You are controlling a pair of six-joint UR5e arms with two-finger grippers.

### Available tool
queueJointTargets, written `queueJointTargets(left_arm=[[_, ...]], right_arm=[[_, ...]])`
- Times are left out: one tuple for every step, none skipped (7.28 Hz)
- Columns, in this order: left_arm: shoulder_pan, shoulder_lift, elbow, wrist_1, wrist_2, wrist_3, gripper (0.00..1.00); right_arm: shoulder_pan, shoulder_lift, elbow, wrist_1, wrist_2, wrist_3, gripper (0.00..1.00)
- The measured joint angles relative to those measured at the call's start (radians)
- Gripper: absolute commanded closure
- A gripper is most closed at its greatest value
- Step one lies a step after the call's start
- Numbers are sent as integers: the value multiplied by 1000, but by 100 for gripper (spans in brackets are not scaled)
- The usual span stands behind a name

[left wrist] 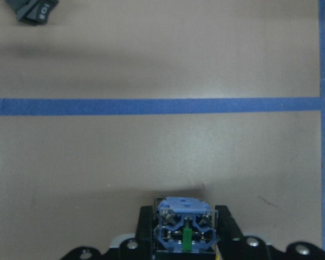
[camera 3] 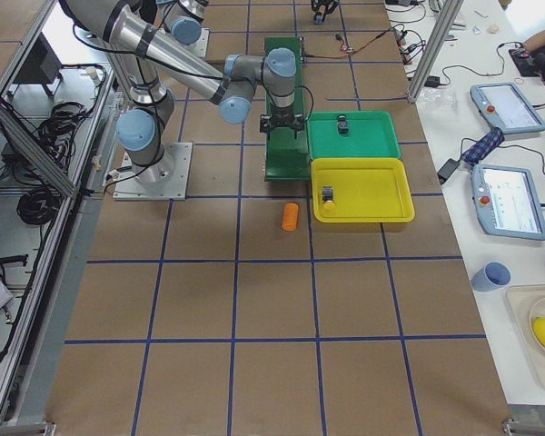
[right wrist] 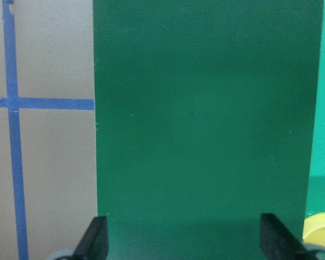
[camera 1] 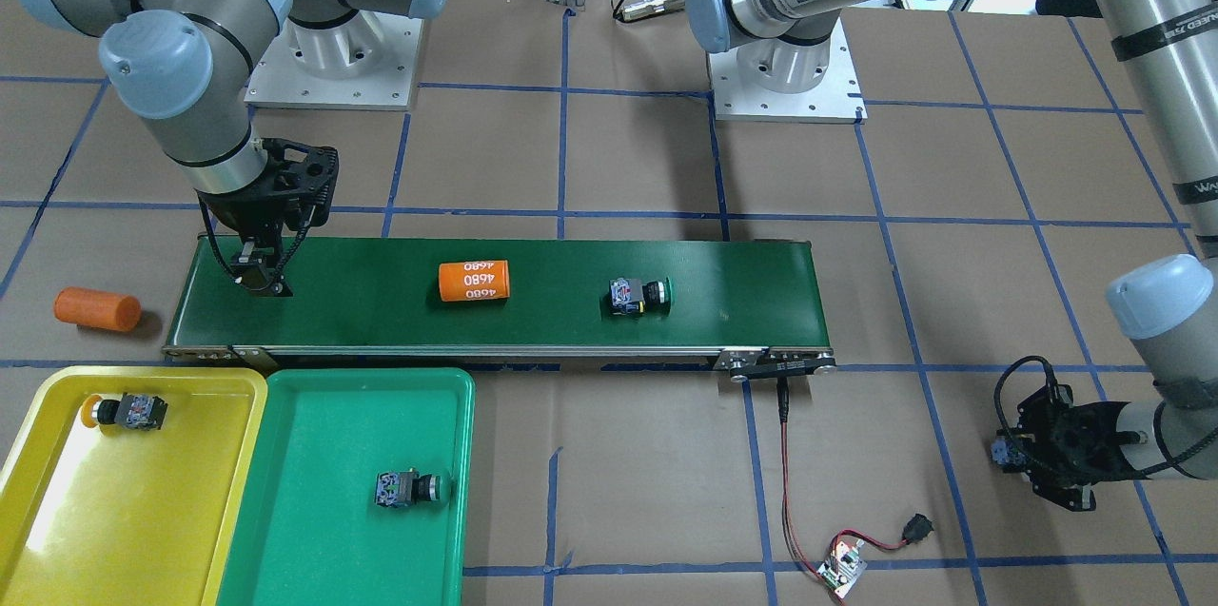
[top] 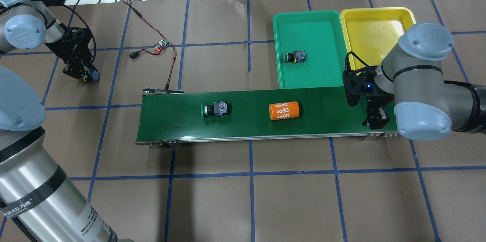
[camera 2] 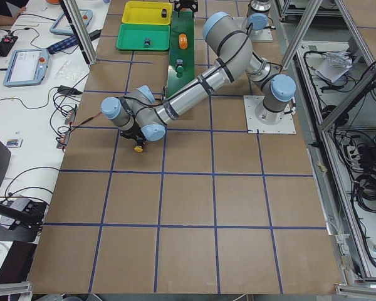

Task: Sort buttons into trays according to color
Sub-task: 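Grasp another button beside the belt with left gripper and set it on the belt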

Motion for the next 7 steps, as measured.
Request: queueJointTargets(left_arm=[[-1, 11, 3, -33, -2, -4, 100], [-7, 39, 7, -89, -3, -25, 100], [-24, 84, 1, -163, -8, -62, 100], [-55, 143, -31, -219, -19, -100, 100], [-94, 214, -97, -242, -27, -139, 100], [-128, 285, -177, -246, -33, -191, 100], [-164, 350, -253, -242, -43, -242, 100]], right_arm=[[0, 1, -1, -1, -1, 0, 0], [0, 1, -1, -1, -2, 0, 0], [0, 2, 0, -1, -1, 1, 0], [0, 3, 0, -1, -1, 0, 0], [0, 5, 0, -1, -1, -1, 0], [0, 5, 0, -1, -2, -2, 0], [0, 6, -1, -1, -4, -2, 0]])
